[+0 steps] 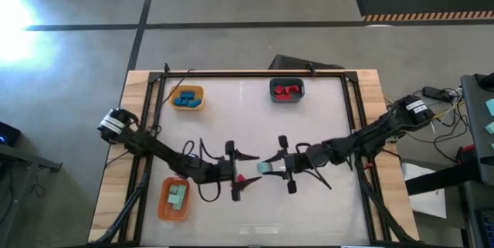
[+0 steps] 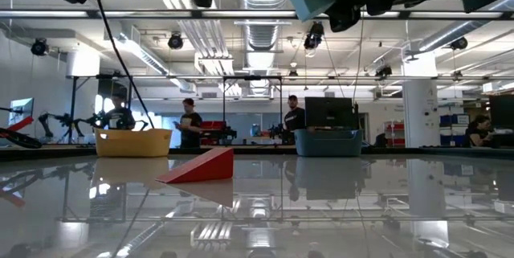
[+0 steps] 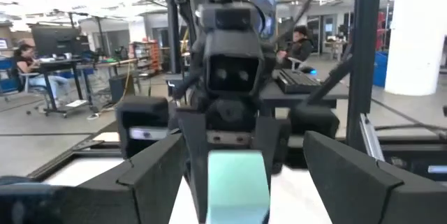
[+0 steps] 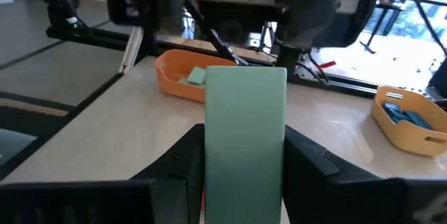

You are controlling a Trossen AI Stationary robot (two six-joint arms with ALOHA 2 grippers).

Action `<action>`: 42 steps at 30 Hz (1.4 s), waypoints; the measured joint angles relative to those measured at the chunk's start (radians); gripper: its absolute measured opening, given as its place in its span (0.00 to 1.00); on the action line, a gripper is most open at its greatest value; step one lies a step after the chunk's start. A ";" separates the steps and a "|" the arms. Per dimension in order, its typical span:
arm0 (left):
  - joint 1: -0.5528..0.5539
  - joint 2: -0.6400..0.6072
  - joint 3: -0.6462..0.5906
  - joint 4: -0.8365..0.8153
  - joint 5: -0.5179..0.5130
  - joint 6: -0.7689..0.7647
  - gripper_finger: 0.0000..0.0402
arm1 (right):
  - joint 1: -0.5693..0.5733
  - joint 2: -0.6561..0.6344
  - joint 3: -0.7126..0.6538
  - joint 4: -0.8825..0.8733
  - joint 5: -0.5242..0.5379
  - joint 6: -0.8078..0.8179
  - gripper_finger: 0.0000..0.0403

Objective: Sort & place blocks by color
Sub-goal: Put the light blue block into the orange bin

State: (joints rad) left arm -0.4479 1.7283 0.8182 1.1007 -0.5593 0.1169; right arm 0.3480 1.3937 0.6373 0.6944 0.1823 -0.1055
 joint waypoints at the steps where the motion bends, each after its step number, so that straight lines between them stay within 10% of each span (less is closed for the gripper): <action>1: 0.002 0.009 0.002 -0.001 0.000 0.000 0.68 | -0.003 0.000 0.000 0.001 -0.010 0.000 0.30; 12: 0.043 0.097 0.030 0.067 0.001 -0.004 0.66 | -0.015 -0.015 0.000 0.002 -0.057 -0.018 0.30; 20: 0.044 0.104 0.040 0.060 0.008 -0.005 0.36 | -0.016 -0.015 0.000 -0.005 -0.043 -0.007 0.31; 31: 0.030 0.095 0.040 0.034 -0.025 -0.035 0.29 | -0.015 -0.042 0.007 -0.054 -0.044 0.014 0.66; 37: 0.011 -0.014 0.041 -0.372 -0.055 -0.375 0.29 | -0.015 -0.150 0.073 -0.381 0.027 0.116 0.70; 42: -0.020 -0.186 0.097 -1.141 0.058 -1.022 0.29 | -0.015 -0.231 0.146 -0.722 0.101 0.252 0.68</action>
State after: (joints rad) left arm -0.4679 1.5425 0.9150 -0.0401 -0.5010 -0.9048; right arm 0.3332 1.1631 0.7829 -0.0280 0.2837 0.1462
